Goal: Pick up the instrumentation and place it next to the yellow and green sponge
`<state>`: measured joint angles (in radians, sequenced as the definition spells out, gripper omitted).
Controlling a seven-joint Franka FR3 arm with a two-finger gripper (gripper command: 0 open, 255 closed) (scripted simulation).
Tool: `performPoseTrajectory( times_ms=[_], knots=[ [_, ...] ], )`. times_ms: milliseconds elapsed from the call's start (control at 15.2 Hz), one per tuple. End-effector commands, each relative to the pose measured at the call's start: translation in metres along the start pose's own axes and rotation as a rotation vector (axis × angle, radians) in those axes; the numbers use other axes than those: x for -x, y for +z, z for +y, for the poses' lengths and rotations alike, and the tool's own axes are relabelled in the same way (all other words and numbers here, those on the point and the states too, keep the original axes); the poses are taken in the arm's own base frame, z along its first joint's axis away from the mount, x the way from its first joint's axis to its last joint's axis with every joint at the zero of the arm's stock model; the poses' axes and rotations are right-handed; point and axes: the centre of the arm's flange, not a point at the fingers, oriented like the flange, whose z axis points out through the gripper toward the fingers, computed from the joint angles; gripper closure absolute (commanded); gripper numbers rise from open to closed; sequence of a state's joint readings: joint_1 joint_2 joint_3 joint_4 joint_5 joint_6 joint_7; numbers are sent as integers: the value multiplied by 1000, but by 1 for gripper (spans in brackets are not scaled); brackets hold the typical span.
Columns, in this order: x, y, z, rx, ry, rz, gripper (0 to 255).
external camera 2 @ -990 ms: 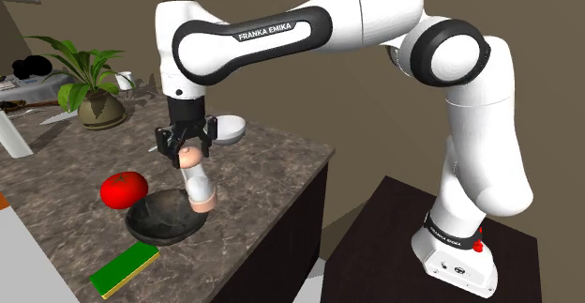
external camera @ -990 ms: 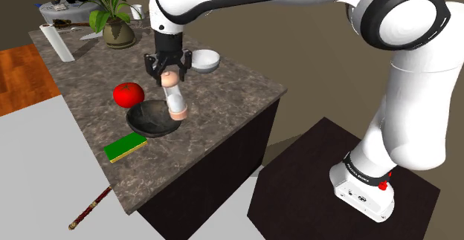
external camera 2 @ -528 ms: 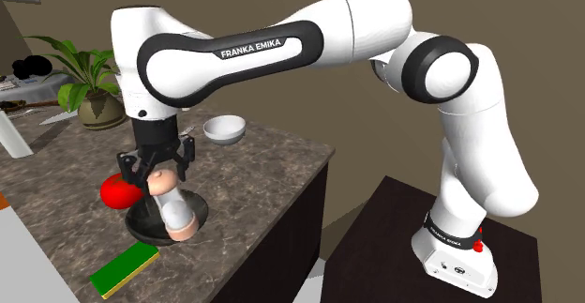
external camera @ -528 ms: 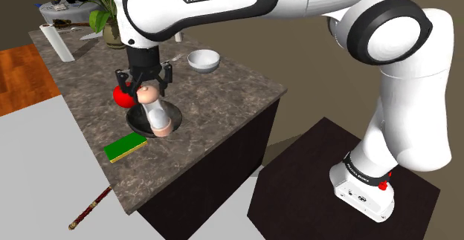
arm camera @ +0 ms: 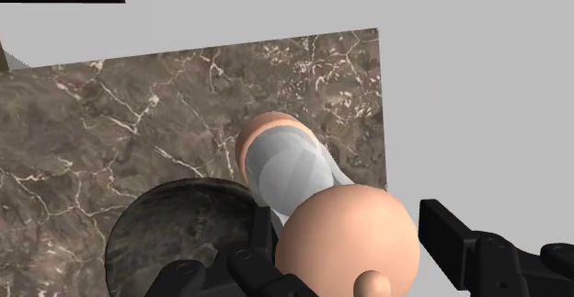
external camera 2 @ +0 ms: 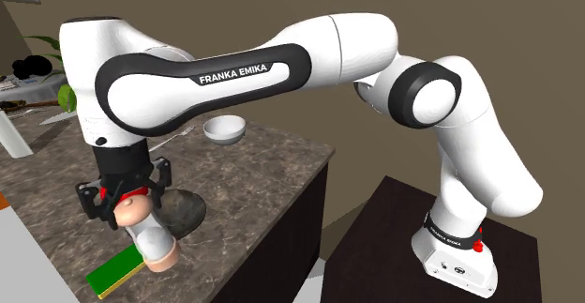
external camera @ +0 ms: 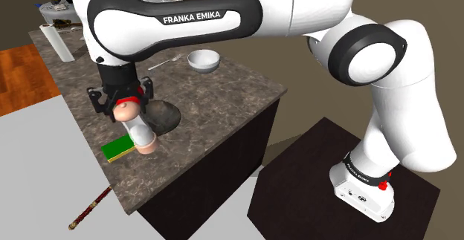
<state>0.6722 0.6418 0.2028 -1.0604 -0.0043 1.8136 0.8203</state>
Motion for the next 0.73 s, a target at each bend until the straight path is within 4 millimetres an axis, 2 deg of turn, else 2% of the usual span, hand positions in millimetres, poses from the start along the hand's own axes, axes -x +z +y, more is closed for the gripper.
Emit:
performPoseTrajectory(
  times_ms=[0,660],
  knots=[
    [-1,9,2,-1,0,1,255],
    [-1,61,11,-1,0,1,255]
  ],
)
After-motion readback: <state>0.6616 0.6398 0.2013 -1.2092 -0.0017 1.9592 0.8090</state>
